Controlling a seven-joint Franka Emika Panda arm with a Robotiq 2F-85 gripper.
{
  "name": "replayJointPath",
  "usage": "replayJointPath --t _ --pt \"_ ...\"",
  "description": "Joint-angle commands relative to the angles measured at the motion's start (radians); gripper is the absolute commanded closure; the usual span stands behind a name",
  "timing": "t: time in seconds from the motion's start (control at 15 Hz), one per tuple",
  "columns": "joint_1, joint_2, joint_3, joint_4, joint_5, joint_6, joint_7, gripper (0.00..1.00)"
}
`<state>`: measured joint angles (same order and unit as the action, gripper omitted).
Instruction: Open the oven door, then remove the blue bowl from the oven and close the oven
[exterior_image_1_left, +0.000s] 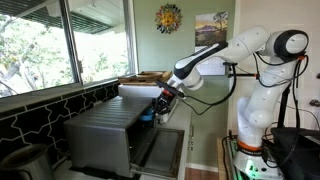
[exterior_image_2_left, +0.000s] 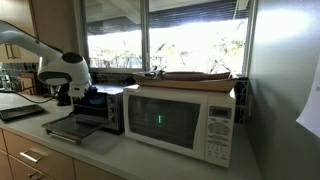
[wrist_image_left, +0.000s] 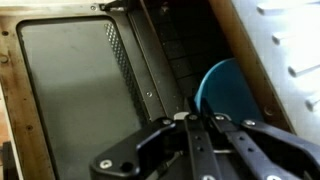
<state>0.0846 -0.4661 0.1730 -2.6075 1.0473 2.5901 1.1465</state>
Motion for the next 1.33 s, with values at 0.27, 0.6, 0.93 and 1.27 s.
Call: replayJointPath --t 0.27,0.6,0.93,1.27 --pt "-0.045 -0.104 -0.006 -0.037 -0.208 -0.273 0.040 0.95" --pt "-0.072 -0.164 -0.025 -0.028 -0.335 -0.421 0.019 0.95" --pt "-0.072 -0.243 -0.064 0.004 -0.406 -0.539 -0.046 0.95" --pt "-0.083 -0.245 -0.055 0.035 -0.389 -0.556 -0.056 0.94"
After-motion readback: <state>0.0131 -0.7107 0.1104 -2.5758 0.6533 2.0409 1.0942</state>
